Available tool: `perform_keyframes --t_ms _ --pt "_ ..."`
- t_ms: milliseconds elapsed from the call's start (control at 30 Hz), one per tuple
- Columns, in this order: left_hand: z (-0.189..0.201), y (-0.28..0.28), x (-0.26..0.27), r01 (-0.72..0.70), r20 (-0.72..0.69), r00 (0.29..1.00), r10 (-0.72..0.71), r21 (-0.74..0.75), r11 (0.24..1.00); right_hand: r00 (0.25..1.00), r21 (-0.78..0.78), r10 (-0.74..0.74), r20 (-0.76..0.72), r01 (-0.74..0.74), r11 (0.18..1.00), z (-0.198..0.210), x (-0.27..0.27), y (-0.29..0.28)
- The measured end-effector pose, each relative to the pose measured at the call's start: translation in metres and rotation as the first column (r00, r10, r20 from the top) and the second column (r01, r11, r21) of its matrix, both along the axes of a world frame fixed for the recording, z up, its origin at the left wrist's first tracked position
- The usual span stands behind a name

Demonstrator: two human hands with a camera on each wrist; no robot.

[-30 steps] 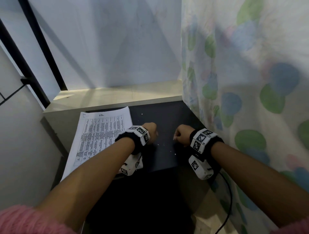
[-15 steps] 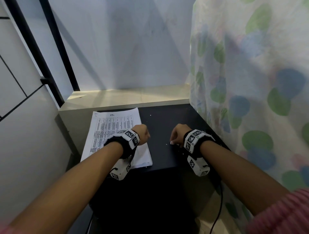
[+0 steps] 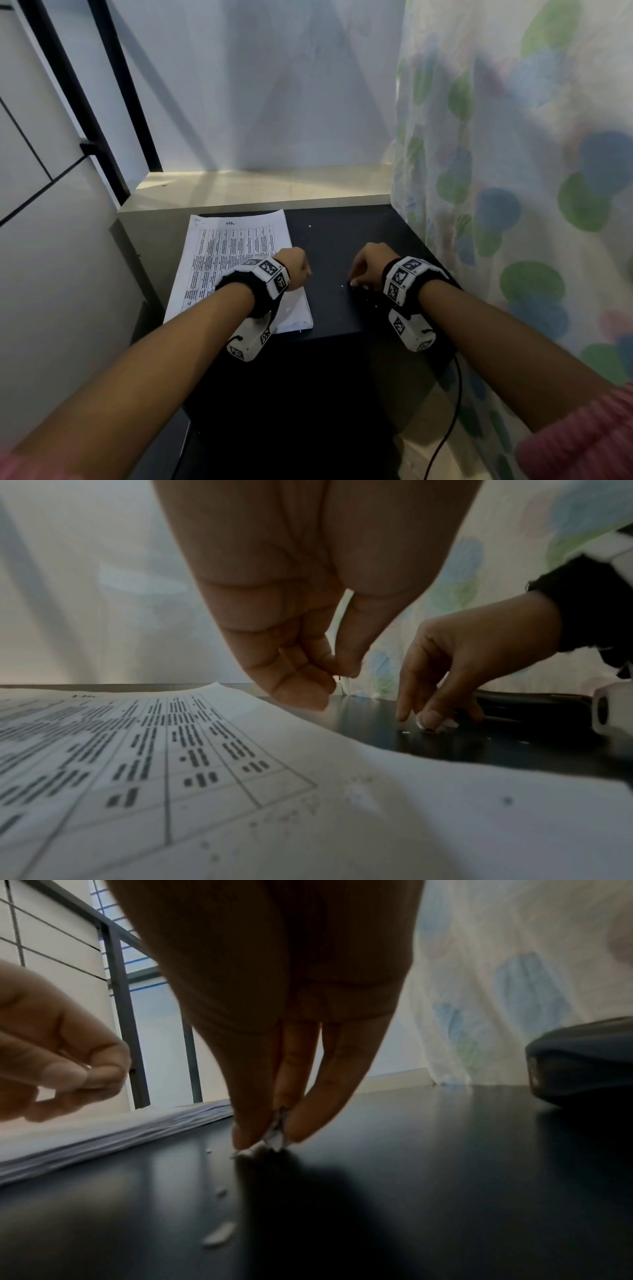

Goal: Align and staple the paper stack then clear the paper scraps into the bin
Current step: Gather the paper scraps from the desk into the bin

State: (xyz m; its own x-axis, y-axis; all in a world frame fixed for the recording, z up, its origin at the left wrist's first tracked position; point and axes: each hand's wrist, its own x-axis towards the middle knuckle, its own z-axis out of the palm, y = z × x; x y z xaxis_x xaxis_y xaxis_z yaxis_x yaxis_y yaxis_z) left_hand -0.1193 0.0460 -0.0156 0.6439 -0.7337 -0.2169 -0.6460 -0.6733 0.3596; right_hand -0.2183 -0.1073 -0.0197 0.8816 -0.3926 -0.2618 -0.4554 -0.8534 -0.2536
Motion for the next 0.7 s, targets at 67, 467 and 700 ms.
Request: perform_keyframes --t_ms 67,467,700 --pt "0.0 0.0 0.001 -0.003 0.0 1.0 0.003 0.005 1.0 1.0 0.021 0.009 -0.02 -0.008 1.0 0.0 0.0 -0.001" --pt "-0.001 -0.005 -0.013 0.031 -0.02 0.999 -0.031 0.017 0.999 0.979 -0.113 0.041 -0.201 -0.065 0.991 -0.012 0.012 0.013" --pt "0.007 0.01 -0.011 0.029 0.012 1.0 -0.029 0.011 1.0 0.981 -0.095 -0.027 -0.191 0.009 0.995 -0.008 0.005 0.019"
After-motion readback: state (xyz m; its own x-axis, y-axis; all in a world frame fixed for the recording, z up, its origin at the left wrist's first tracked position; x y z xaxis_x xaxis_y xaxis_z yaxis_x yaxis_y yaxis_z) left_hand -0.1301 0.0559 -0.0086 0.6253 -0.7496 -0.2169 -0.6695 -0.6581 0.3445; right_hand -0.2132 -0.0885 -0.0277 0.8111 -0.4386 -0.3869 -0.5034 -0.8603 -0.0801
